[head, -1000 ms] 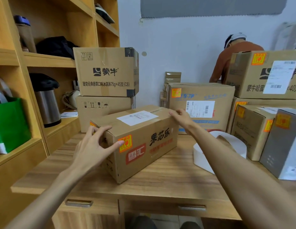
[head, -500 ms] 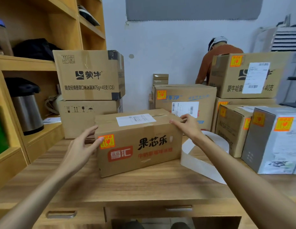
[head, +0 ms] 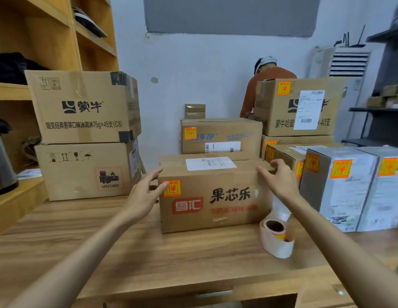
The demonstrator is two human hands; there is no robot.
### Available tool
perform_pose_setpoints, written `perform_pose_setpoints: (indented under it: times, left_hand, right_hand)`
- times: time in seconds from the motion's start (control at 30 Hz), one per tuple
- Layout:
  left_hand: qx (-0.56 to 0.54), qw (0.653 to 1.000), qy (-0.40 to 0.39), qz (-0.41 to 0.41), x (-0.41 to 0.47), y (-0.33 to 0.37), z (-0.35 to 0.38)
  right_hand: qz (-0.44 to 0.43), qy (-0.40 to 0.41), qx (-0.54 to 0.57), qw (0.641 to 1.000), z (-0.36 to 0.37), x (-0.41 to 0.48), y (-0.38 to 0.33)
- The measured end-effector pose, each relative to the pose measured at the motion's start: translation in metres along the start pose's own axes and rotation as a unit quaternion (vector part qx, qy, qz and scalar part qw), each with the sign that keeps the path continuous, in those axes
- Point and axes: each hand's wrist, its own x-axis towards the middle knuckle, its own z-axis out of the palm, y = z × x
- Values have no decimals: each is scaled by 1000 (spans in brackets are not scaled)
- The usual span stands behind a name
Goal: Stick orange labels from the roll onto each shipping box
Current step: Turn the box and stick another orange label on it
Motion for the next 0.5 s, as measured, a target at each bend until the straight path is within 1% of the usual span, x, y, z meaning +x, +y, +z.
perform_pose_setpoints:
  times: [0.07, 0.13, 0.2, 0.37, 0.5]
  left_hand:
    - [-9, 1000, -16, 1, 7, 6, 13]
    - [-20, 999, -33, 5, 13, 10, 24]
    - [-31, 999, -42, 8, 18, 12, 33]
    - [-42, 998, -47, 10, 31, 9, 43]
    - [-32, 998, -47, 15, 39, 7, 47]
  right_hand:
    - [-38, 6, -31, 999, -7, -1, 7]
    - [-63, 0, -86, 994, -12, -3, 13]
    - [-89, -6, -142, 986, -16, -3, 18]
    - [-162, -24, -219, 962, -23, 6, 27]
    - [-164, -47, -212, 962, -25, 20, 31]
